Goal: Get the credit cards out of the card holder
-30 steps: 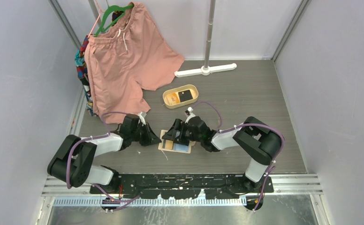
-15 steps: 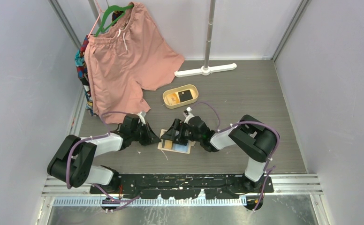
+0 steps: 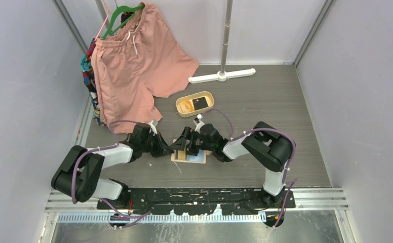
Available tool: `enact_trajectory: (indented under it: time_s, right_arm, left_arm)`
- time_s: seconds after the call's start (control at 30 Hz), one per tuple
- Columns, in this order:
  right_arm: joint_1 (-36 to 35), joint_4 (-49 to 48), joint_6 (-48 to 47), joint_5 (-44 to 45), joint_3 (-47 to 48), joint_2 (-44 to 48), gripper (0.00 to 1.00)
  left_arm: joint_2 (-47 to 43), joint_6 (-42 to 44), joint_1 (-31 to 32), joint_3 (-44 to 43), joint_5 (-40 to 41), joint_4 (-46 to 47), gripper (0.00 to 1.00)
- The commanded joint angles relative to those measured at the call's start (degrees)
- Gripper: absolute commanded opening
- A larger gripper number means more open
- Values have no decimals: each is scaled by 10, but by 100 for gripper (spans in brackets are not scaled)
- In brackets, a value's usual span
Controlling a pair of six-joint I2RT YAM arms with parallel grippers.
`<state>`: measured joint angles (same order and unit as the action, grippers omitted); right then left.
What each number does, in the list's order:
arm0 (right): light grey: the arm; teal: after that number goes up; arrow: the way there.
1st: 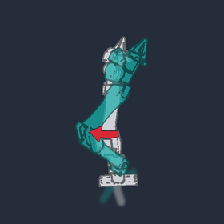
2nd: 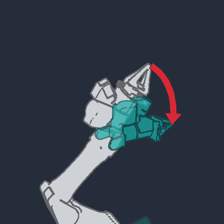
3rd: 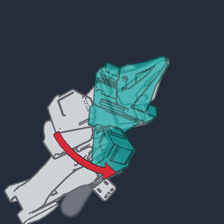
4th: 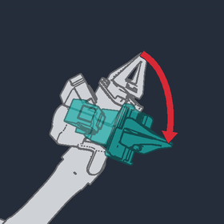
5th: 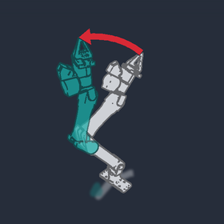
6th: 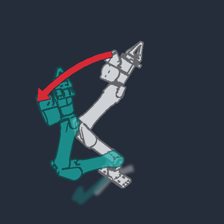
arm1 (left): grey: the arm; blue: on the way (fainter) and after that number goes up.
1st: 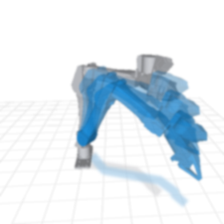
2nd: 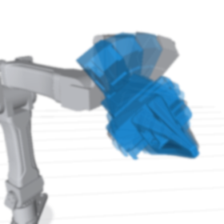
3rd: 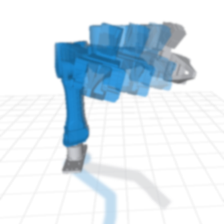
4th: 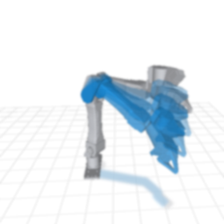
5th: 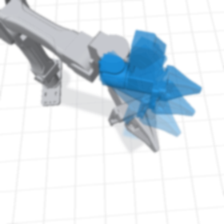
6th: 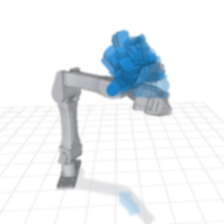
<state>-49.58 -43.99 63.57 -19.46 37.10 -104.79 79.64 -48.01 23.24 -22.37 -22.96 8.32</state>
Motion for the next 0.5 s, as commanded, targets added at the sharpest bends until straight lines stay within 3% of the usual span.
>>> enact_trajectory:
  time_s: [0.0, 0.47]
  right_arm:
    - [-16, -34, 5, -23, 21, -12, 81]
    - [8, 39, -24, -17, -39, 75, 80]
  left_arm:
    - [34, 23, 9, 21, 72, -73, 0]
    - [34, 21, 10, 21, 78, -72, 0]
